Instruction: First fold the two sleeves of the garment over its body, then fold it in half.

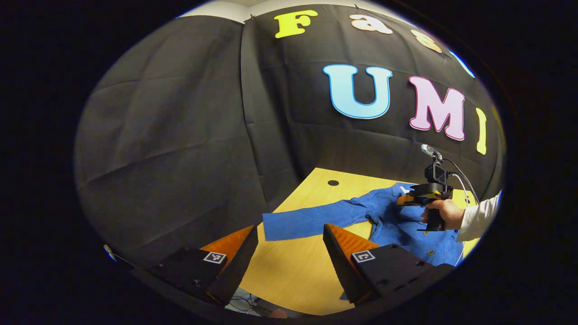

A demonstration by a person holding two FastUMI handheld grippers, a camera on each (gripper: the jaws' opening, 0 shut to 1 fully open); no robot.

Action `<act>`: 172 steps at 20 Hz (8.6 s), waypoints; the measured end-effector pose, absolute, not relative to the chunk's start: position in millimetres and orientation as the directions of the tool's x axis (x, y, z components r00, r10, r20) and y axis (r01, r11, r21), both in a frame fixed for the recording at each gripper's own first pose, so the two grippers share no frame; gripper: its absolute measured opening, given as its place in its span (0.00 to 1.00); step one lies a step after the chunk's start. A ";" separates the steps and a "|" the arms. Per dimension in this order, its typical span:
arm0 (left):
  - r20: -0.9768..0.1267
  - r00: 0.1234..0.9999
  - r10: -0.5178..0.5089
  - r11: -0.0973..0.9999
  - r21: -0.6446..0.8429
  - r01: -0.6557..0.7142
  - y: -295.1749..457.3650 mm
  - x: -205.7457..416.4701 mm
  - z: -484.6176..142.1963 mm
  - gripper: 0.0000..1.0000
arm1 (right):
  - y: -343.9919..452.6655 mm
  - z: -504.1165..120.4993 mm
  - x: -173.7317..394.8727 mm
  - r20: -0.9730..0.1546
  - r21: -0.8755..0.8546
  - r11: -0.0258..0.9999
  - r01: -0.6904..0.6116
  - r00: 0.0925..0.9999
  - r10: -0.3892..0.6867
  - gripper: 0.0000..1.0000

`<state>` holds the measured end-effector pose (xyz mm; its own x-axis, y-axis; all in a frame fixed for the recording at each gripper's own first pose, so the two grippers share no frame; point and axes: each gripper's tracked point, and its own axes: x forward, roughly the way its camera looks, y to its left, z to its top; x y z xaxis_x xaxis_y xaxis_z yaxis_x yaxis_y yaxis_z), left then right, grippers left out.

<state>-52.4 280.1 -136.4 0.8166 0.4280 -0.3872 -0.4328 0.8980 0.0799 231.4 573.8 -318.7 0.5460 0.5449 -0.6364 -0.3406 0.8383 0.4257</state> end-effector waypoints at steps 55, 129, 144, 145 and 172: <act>-0.543 0.779 -0.313 0.949 -0.152 0.275 -30.0 291.5 -163.8 0.00 | 144.6 -154.2 158.4 -0.467 0.278 0.933 -0.228 0.817 0.339 0.94; -0.948 0.220 -0.230 0.972 -0.236 -0.002 105.2 3.0 -232.1 0.00 | 183.8 -286.2 16.0 -0.931 0.283 0.959 -0.008 0.240 0.276 0.01; -0.922 0.365 -0.133 0.988 -0.151 -0.021 120.7 302.1 -147.5 0.00 | 239.0 -211.1 345.1 -0.817 0.358 0.934 -0.018 0.478 0.322 0.01; -0.938 0.323 -0.128 0.986 -0.157 -0.064 121.6 314.6 -165.2 0.00 | 246.2 -225.2 365.1 -0.822 0.384 0.923 -0.005 0.454 0.344 0.00; -0.532 0.845 0.051 0.998 0.004 -0.057 89.0 366.5 -63.3 0.82 | 262.4 -100.4 388.5 -0.398 0.251 0.922 -0.295 0.837 0.376 0.95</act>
<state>366.5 89.0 -63.3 0.8453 0.0508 -0.5319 -0.0574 0.9983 0.0041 388.5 262.4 -100.4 0.8370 0.3758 -0.3978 -0.2946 0.9220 0.2511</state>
